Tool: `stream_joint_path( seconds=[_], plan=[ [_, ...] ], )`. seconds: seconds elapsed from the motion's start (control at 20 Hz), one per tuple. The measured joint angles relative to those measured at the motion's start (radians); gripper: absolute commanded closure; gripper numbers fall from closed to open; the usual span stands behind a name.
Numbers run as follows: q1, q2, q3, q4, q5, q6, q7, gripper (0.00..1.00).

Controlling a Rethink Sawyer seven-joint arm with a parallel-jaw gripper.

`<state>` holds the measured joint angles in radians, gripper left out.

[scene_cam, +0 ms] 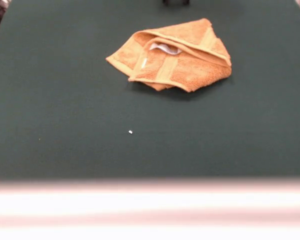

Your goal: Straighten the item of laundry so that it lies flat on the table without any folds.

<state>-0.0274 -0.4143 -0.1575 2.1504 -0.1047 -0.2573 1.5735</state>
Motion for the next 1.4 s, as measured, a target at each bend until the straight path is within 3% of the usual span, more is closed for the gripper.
stream_joint_path(
  seconds=[0.85,1.4],
  plan=[
    [-0.090,-0.042,0.025,-0.066,0.000,0.198,0.000,0.00],
    [-0.120,-0.097,0.026,-0.122,-0.001,0.242,0.000,0.00]
  ],
)
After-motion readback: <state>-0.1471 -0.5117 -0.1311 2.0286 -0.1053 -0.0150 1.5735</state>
